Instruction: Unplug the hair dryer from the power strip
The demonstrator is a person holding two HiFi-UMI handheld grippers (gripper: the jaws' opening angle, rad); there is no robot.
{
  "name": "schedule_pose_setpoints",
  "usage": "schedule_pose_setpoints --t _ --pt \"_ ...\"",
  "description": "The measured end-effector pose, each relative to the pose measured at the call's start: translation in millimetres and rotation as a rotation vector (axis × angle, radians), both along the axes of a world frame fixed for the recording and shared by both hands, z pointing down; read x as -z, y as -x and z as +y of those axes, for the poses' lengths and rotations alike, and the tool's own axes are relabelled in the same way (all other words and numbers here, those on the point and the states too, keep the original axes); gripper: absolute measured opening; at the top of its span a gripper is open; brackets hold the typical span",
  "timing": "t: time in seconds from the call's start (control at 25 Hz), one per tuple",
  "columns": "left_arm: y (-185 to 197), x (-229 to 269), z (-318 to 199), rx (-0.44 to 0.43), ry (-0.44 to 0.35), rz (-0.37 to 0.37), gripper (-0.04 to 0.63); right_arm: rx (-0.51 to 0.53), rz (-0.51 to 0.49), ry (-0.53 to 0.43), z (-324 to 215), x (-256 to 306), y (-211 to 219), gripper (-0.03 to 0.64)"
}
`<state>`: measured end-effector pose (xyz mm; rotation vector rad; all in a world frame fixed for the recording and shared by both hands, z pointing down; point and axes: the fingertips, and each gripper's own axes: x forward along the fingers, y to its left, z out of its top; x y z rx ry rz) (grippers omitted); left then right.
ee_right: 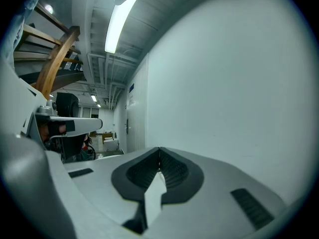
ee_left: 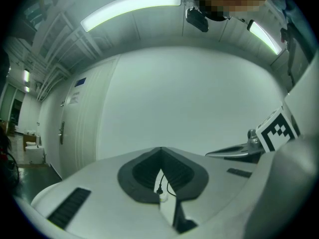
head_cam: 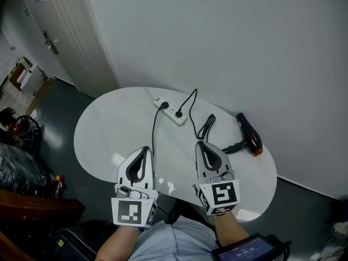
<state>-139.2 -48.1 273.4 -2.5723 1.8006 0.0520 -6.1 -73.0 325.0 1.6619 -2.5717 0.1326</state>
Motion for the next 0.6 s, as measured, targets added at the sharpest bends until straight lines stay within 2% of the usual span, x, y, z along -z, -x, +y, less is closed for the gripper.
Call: schedule_pose_setpoints --t 0.28,0.44,0.6 --pt "-11 6 -50 0.012 -0.009 -0.016 -0.002 0.023 -0.022 0.011 -52 -1 -5 0.002" --pt "-16 7 -75 0.006 -0.037 -0.105 -0.002 0.058 -0.033 0.02 -77 2 -6 0.002" --pt "-22 5 -94 0.022 -0.01 -0.098 -0.002 0.078 -0.038 0.017 -99 4 -7 0.002"
